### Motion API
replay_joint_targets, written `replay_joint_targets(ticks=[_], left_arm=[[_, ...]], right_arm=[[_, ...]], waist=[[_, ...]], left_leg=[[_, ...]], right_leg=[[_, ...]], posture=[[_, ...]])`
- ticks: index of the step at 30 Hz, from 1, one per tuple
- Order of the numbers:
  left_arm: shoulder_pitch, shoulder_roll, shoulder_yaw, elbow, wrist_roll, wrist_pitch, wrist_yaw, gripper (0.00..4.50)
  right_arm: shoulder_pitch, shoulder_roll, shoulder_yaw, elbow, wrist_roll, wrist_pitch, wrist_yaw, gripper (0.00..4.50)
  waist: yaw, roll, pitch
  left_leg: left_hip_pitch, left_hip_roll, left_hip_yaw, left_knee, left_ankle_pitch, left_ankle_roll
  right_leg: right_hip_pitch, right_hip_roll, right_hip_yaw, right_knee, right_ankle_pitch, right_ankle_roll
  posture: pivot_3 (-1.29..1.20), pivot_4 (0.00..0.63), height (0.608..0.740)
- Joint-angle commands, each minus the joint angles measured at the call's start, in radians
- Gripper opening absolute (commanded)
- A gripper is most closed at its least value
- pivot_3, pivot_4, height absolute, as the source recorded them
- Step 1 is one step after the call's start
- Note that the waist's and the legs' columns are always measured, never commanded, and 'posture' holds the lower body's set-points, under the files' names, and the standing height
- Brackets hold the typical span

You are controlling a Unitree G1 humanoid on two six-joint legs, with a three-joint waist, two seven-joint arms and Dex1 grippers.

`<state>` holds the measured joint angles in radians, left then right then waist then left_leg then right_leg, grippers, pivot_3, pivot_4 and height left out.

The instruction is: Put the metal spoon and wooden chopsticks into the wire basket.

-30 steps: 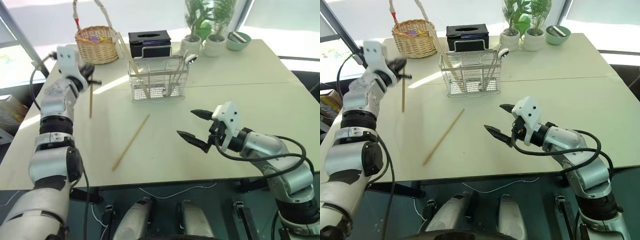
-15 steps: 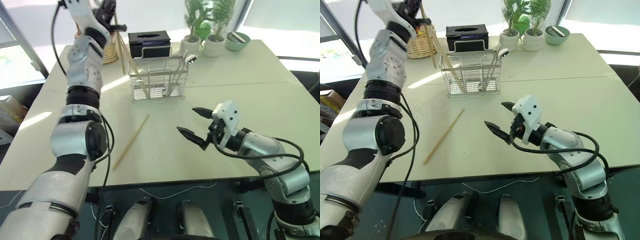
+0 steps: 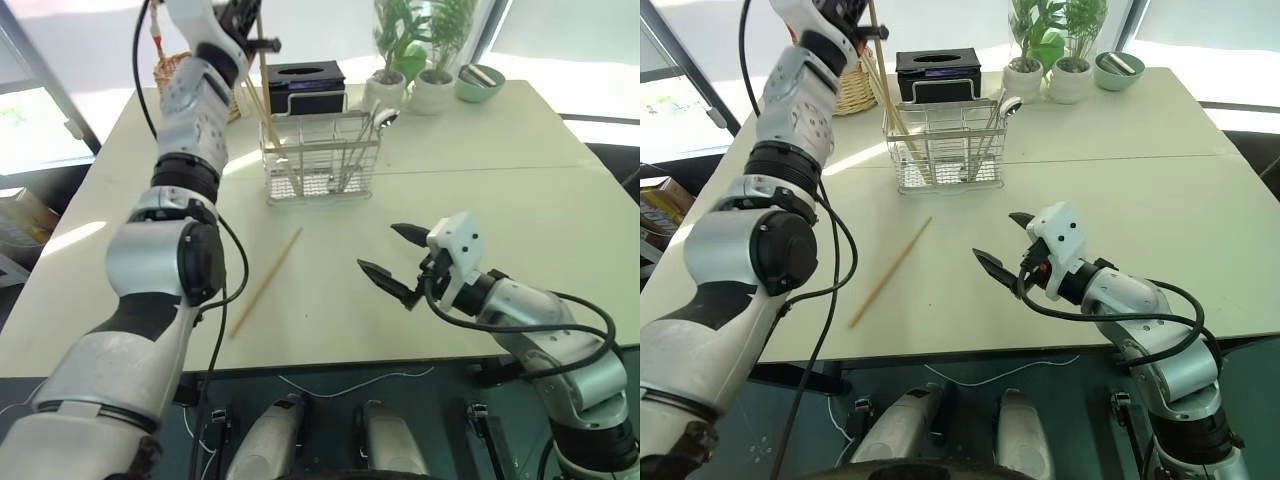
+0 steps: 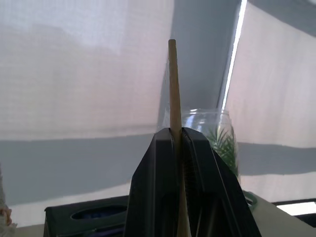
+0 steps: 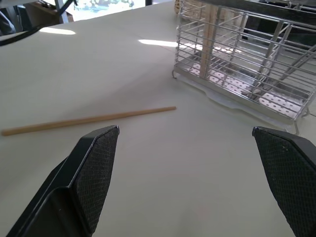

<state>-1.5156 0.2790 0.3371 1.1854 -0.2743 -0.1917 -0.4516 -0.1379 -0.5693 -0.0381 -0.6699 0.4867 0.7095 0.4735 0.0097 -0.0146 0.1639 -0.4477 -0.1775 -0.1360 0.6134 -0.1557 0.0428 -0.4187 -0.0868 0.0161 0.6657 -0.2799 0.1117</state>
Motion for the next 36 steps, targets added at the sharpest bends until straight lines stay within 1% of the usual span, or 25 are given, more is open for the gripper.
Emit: replay_joint_targets(ticks=[1, 14, 19, 27, 28, 29, 30, 32, 34, 36], left_arm=[[-0.049, 0.015, 0.005, -0.002, -0.002, -0.04, -0.013, 0.06], [0.024, -0.064, -0.035, 0.069, 0.077, -0.168, 0.012, 0.06], [0.051, -0.069, -0.059, 0.077, 0.113, -0.203, 0.032, 0.06], [0.074, -0.055, -0.059, 0.083, 0.132, -0.208, 0.044, 0.06], [0.075, -0.055, -0.054, 0.084, 0.128, -0.204, 0.044, 0.37], [0.076, -0.056, -0.051, 0.084, 0.126, -0.203, 0.044, 0.79], [0.076, -0.056, -0.047, 0.084, 0.121, -0.199, 0.046, 1.06], [0.076, -0.056, -0.042, 0.083, 0.118, -0.19, 0.05, 1.97], [0.078, -0.056, -0.039, 0.08, 0.114, -0.182, 0.045, 2.98], [0.082, -0.056, -0.037, 0.077, 0.109, -0.175, 0.041, 4.09]], right_arm=[[0.001, 0.004, -0.026, -0.041, 0.004, -0.024, -0.006, 4.5], [0.004, 0.007, -0.064, -0.098, 0.061, 0.033, -0.052, 4.5], [0.014, 0.01, -0.077, -0.12, 0.088, 0.054, -0.07, 4.5], [0.002, 0.014, -0.099, -0.111, 0.127, 0.073, -0.093, 4.5], [-0.002, 0.013, -0.1, -0.108, 0.13, 0.073, -0.094, 4.5], [-0.002, 0.011, -0.102, -0.108, 0.133, 0.073, -0.095, 4.5], [-0.002, 0.009, -0.103, -0.105, 0.134, 0.072, -0.094, 4.5], [-0.003, 0.004, -0.104, -0.1, 0.135, 0.069, -0.09, 4.5], [-0.004, 0.001, -0.105, -0.095, 0.136, 0.066, -0.087, 4.5], [-0.004, -0.002, -0.107, -0.091, 0.136, 0.062, -0.082, 4.5]], waist=[[-0.001, 0.0, 0.0], [0.002, 0.0, 0.0], [0.002, 0.0, 0.0], [0.002, 0.0, 0.0], [0.002, 0.0, 0.0], [0.001, 0.0, 0.0], [0.002, 0.0, 0.0], [0.002, 0.0, 0.0], [0.002, 0.0, 0.0], [0.002, 0.0, 0.0]], left_leg=[[0.0, 0.0, 0.0, 0.0, 0.0, 0.0], [0.0, 0.0, 0.0, 0.001, 0.0, 0.0], [0.0, 0.0, 0.0, 0.001, 0.0, 0.0], [0.0, 0.0, 0.0, 0.001, 0.0, 0.0], [0.0, 0.0, 0.0, 0.001, 0.0, 0.0], [0.0, 0.0, 0.0, 0.001, 0.0, 0.0], [0.0, 0.0, 0.0, 0.001, 0.0, 0.0], [0.0, 0.0, 0.0, 0.001, 0.0, 0.0], [0.0, 0.0, 0.0, 0.001, 0.0, 0.0], [0.0, 0.0, 0.0, 0.001, 0.0, 0.0]], right_leg=[[0.0, 0.0, 0.0, 0.0, 0.0, 0.0], [0.0, 0.0, 0.0, 0.0, 0.0, 0.0], [0.0, 0.0, 0.0, 0.0, 0.0, 0.0], [0.001, 0.0, 0.0, 0.0, 0.0, 0.0], [0.001, 0.0, 0.0, 0.0, 0.0, 0.0], [0.0, 0.0, 0.0, 0.0, 0.0, 0.0], [0.0, 0.0, 0.0, 0.0, 0.0, 0.0], [0.0, 0.0, 0.0, 0.0, 0.0, 0.0], [0.001, 0.0, 0.0, 0.0, 0.0, 0.0], [0.001, 0.0, 0.0, 0.0, 0.0, 0.0]], posture=[[0.0, 0.15, 0.725], [0.0, 0.15, 0.725], [0.0, 0.15, 0.725], [0.0, 0.15, 0.725], [0.0, 0.15, 0.725], [0.0, 0.15, 0.725], [0.0, 0.15, 0.725], [0.0, 0.15, 0.725], [0.0, 0.15, 0.725], [0.0, 0.15, 0.725]])
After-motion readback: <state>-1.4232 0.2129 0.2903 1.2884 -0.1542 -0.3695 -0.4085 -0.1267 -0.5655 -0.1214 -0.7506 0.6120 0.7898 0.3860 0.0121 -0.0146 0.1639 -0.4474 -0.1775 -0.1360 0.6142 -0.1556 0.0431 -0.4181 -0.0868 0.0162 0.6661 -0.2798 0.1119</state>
